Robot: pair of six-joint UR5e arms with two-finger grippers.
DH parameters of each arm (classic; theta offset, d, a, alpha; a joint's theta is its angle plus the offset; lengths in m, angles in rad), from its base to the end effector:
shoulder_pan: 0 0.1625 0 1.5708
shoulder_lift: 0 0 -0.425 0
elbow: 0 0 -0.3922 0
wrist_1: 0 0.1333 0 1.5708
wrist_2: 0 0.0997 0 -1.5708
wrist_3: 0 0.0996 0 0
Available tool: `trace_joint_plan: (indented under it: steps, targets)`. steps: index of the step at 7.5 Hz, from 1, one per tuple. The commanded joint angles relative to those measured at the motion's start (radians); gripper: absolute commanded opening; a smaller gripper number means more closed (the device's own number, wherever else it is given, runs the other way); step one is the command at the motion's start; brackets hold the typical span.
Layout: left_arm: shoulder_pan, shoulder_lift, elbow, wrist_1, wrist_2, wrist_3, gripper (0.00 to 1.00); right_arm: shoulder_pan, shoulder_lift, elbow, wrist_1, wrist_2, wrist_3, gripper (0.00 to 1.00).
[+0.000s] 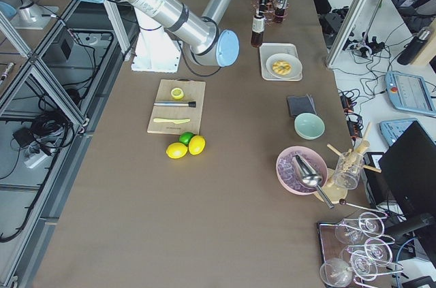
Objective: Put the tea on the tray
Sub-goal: 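Carry the tea bottle with the right gripper onto the white tray and release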
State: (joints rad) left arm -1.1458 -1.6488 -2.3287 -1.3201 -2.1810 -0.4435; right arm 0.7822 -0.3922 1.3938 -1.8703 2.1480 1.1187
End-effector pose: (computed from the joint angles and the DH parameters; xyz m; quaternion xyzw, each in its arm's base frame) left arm 0.1055 -0.4180 0.3082 0.1286 0.3767 0.0782 0.9140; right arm -0.4651 -0.5734 -0.0061 -0.0272 -0.4235 0.0514 0.9040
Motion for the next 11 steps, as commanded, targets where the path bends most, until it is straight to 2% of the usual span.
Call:
trace_joint_plan:
  steps: [1,2,3,5,11]
  targets:
    - [-0.170,0.281,0.009,-0.165,-0.080,0.257,0.97,0.049,0.107,-0.293,0.184,0.003,0.003,0.00]
    - [-0.195,0.325,0.038,-0.273,-0.085,0.258,0.97,0.052,0.163,-0.414,0.254,-0.002,0.007,0.00]
    - [-0.198,0.328,0.049,-0.290,-0.088,0.255,0.97,0.052,0.202,-0.523,0.355,-0.002,0.074,0.00]
    - [-0.200,0.328,0.045,-0.291,-0.088,0.255,0.97,0.049,0.228,-0.634,0.414,-0.007,0.078,0.00]
    - [-0.204,0.328,0.029,-0.292,-0.109,0.253,0.97,0.012,0.233,-0.677,0.457,-0.036,0.085,0.00]
